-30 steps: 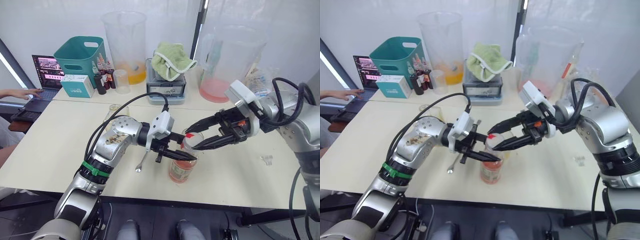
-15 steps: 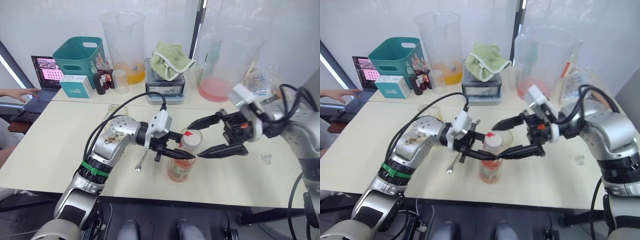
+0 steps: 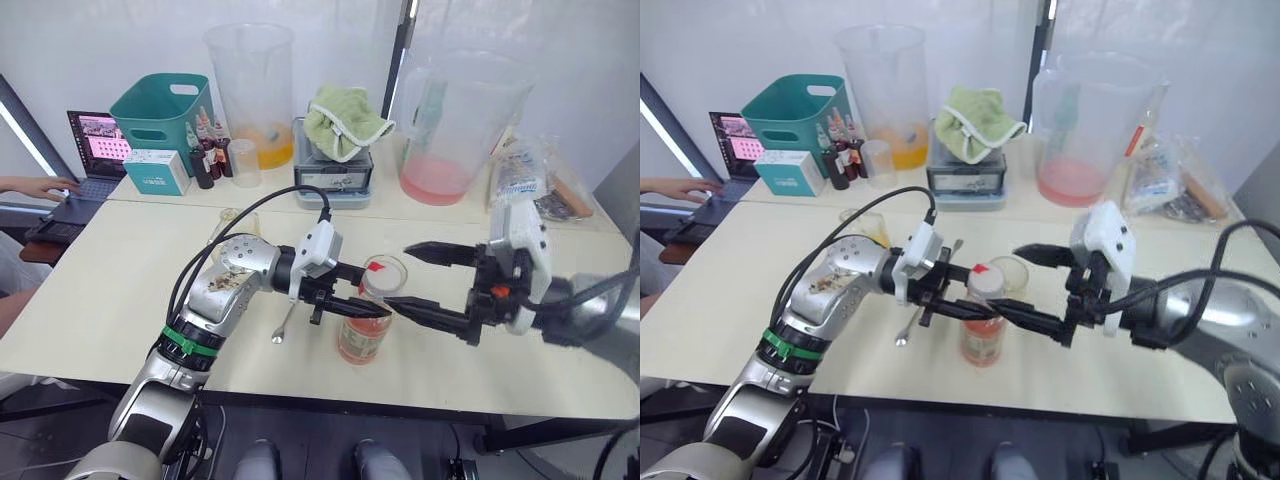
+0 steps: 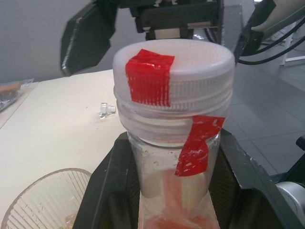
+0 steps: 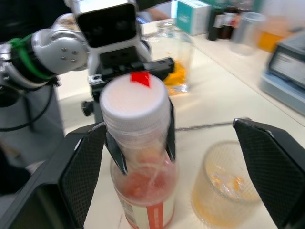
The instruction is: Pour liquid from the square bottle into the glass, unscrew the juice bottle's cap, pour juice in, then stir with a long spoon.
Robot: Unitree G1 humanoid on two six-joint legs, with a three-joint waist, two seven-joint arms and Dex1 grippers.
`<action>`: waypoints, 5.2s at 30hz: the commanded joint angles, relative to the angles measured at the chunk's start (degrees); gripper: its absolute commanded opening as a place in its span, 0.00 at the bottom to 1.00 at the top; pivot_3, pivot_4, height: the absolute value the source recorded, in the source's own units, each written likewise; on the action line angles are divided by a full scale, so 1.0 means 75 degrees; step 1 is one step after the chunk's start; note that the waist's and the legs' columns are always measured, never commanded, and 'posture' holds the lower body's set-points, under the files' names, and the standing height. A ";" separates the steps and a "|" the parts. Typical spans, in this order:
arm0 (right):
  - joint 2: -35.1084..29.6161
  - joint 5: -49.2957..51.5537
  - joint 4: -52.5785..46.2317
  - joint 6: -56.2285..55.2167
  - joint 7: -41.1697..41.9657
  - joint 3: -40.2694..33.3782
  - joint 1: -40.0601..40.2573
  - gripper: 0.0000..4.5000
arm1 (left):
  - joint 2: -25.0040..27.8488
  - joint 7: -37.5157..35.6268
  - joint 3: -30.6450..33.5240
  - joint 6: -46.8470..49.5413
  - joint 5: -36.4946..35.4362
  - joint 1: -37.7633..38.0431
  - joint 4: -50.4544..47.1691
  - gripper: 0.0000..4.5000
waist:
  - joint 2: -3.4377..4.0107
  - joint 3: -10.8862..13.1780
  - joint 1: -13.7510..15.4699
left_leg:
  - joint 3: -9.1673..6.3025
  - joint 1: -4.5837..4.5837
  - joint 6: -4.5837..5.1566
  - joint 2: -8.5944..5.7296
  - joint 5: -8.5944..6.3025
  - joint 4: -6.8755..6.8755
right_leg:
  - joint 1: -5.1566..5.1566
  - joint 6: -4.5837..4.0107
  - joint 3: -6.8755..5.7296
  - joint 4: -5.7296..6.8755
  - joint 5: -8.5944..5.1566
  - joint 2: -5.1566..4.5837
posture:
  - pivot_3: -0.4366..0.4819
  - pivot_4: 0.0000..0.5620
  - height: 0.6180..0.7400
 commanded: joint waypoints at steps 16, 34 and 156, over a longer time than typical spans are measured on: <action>-0.1059 0.3032 -0.1108 -0.1615 -0.4202 0.0277 0.0671 1.00 | -0.0032 -0.0022 -0.0087 0.0022 0.0175 0.0015 0.0126 0.33 | -0.0001 0.0000 -0.0029 | -0.0005 0.0008 0.0000 -0.0002 0.0000 -0.0003 | 0.0015 0.0000 0.0000 -0.0008 -0.0003 -0.0002 | 0.48 0.27 1.00; -0.1377 0.2867 -0.1007 -0.2296 -0.4805 0.1835 0.0023 1.00 | -0.0081 -0.0076 -0.0038 -0.0040 0.0249 -0.0024 0.0267 0.33 | -0.0051 -0.0051 0.0002 | 0.0289 -0.0018 0.0018 0.0072 -0.0010 -0.0019 | -0.0162 0.0003 0.0239 -0.0011 0.0046 0.0037 | 0.48 0.27 1.00; 0.0359 -0.2962 0.2461 -0.1263 0.2403 -0.0782 0.1231 0.37 | 0.0208 0.0250 0.0050 0.0204 0.0159 0.0429 -0.0413 0.33 | -0.0013 -0.0071 0.0030 | 0.0065 0.0001 0.0020 0.0051 -0.0011 -0.0002 | -0.0046 -0.0024 0.0041 0.0006 0.0025 0.0042 | 0.48 0.27 1.00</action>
